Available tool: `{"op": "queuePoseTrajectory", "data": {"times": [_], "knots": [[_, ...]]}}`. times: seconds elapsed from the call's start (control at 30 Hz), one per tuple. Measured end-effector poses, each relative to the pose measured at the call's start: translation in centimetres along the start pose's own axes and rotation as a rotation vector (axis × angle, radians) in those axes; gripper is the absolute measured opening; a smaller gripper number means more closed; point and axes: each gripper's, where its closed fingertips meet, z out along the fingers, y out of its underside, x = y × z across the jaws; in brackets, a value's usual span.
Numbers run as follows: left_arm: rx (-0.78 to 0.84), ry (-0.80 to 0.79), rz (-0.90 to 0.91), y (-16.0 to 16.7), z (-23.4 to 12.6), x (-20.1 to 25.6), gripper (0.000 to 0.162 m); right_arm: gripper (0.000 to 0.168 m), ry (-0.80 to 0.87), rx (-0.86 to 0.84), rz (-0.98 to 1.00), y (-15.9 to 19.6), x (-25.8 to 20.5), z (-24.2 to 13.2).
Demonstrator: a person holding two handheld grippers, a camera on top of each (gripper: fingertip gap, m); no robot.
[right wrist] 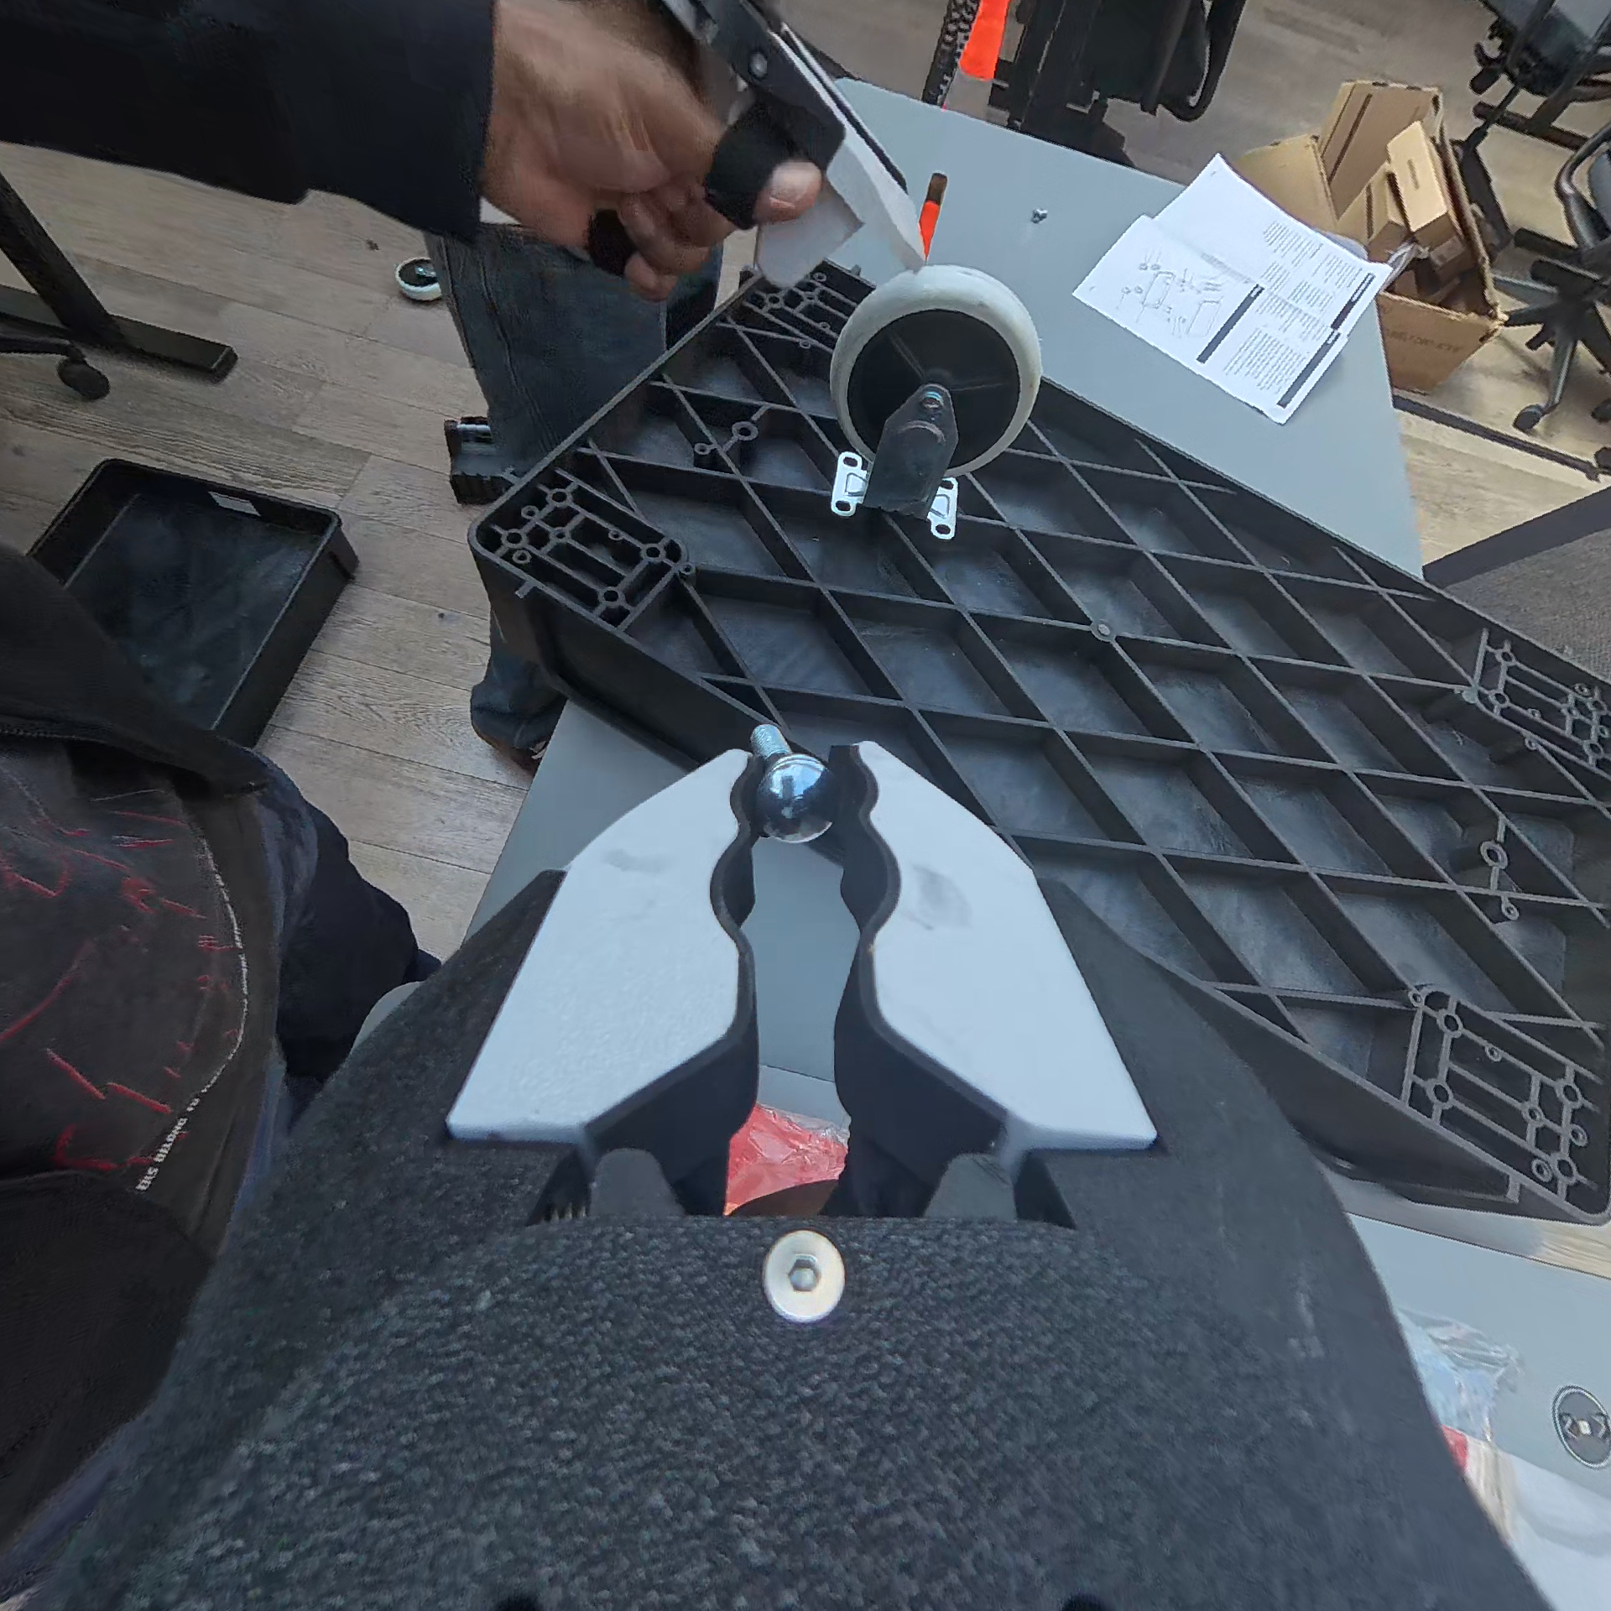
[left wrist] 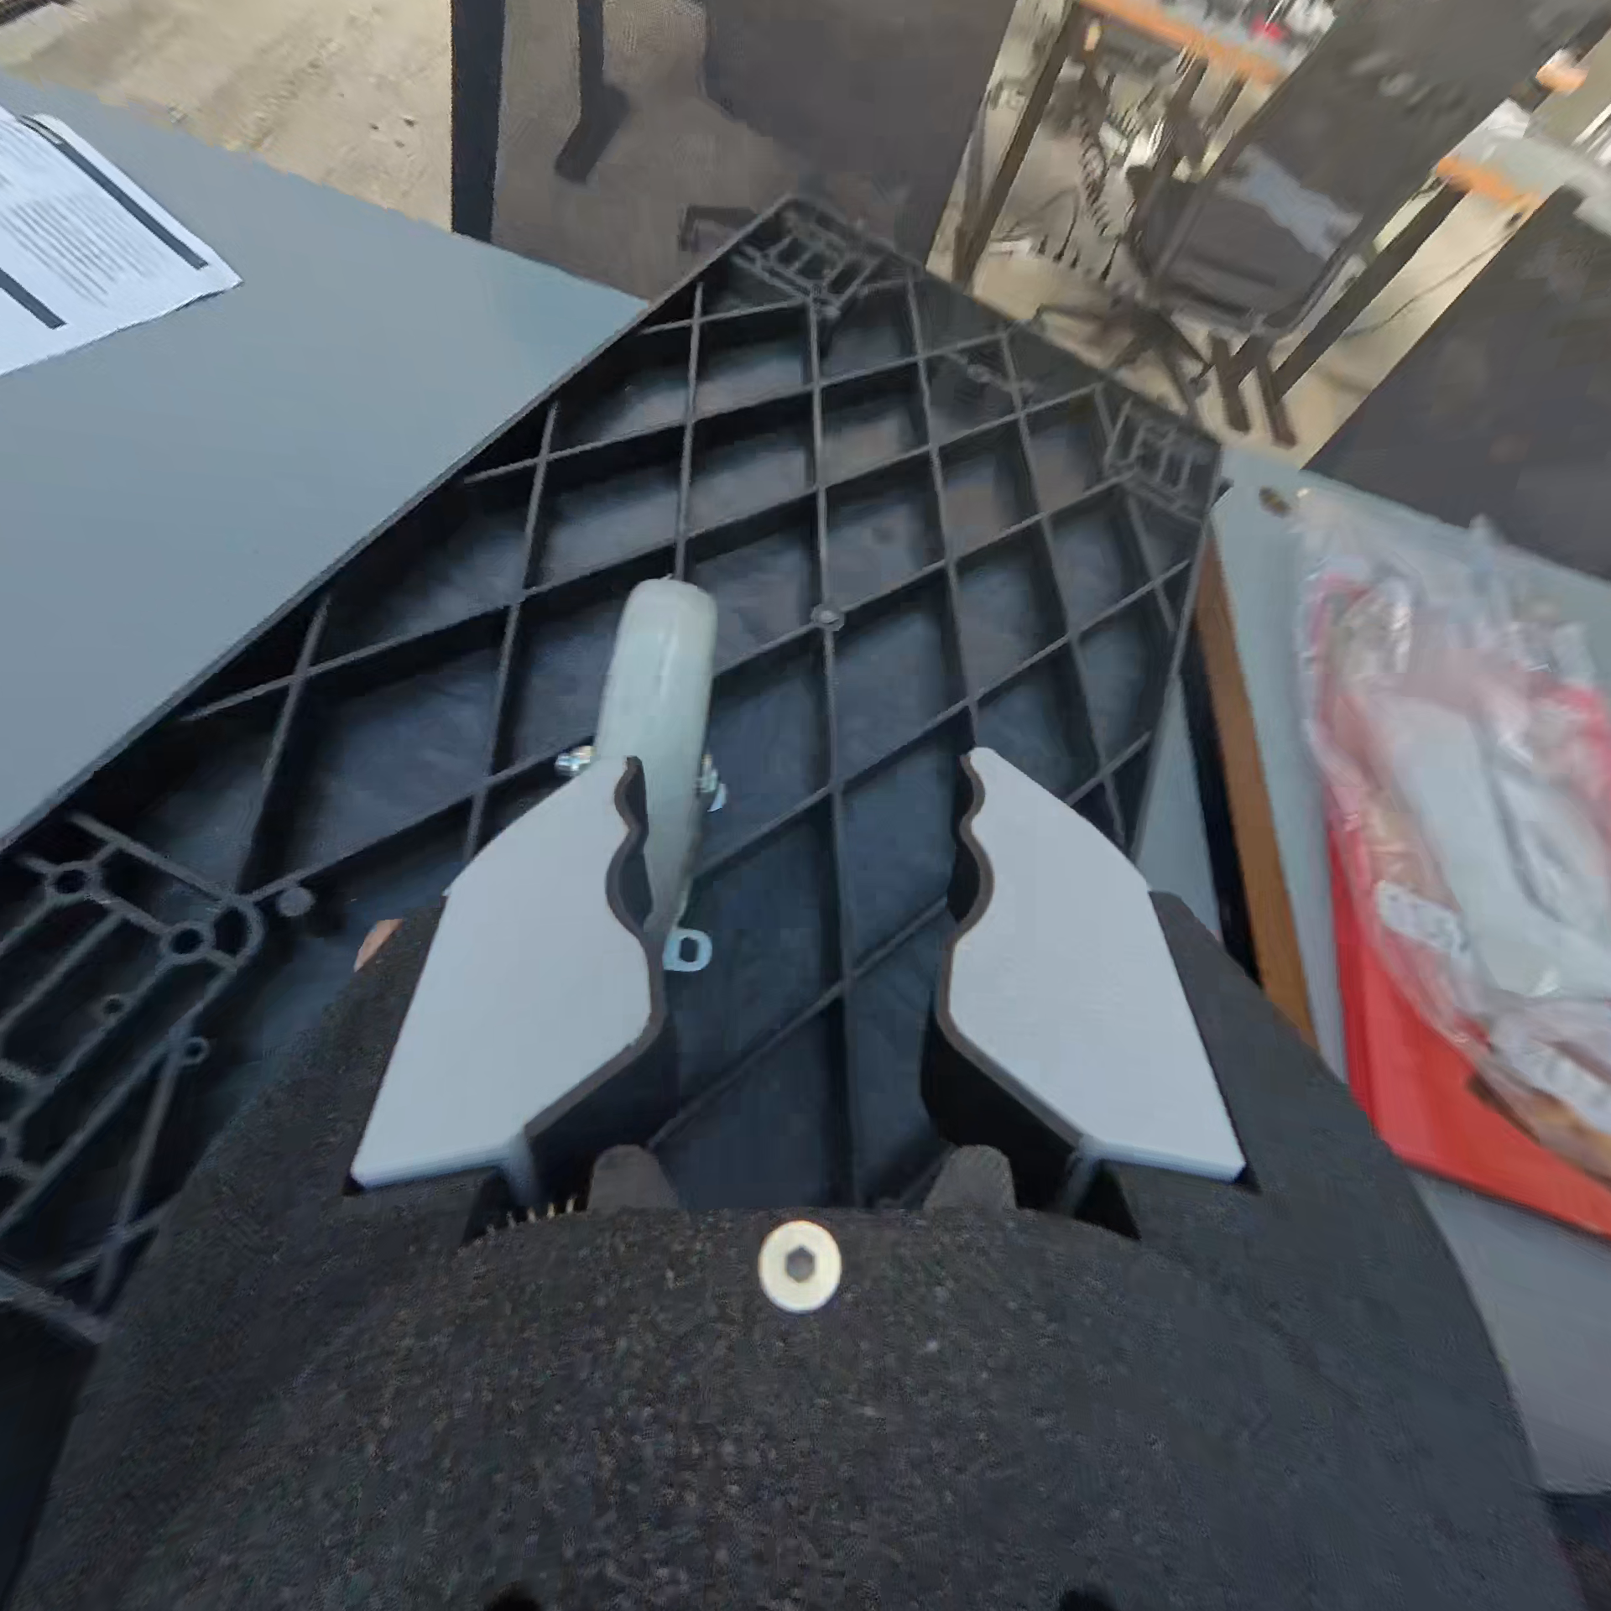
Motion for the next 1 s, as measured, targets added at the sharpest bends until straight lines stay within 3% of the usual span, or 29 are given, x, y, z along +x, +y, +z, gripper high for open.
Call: {"op": "queuePoseTrajectory", "data": {"times": [0.13, 0.23, 0.43, 0.57, 0.7, 0.83, 1.0], "knots": [[-0.367, -0.134, 0.207, 3.7, 5.1, -5.1, 0.079, 0.016, -0.001, 0.000, 0.012, 0.6, 0.4, -0.1], [-0.515, -0.133, 0.225, 5.9, 7.1, -5.9, 0.060, 0.016, -0.003, -0.004, 0.014, 0.8, 0.6, -0.4], [-0.487, -0.146, 0.238, 6.2, 7.1, -6.6, 0.058, 0.016, -0.019, 0.012, 0.020, 1.0, 0.7, -0.3], [-0.439, -0.110, 0.293, 6.6, 4.4, -5.2, 0.058, 0.016, -0.055, 0.031, 0.010, 0.8, 0.4, 0.5], [-0.340, -0.038, 0.304, 6.9, -1.5, -0.8, 0.057, 0.016, -0.124, 0.078, 0.000, -0.3, -0.2, 2.2], [-0.336, 0.033, 0.328, 10.6, -6.5, 3.4, 0.057, 0.016, -0.233, 0.129, -0.017, -1.7, -1.2, 5.7], [-0.368, 0.065, 0.353, 14.7, -9.8, 4.0, 0.057, 0.016, -0.378, 0.142, -0.076, -2.9, -3.3, 11.4]]}}
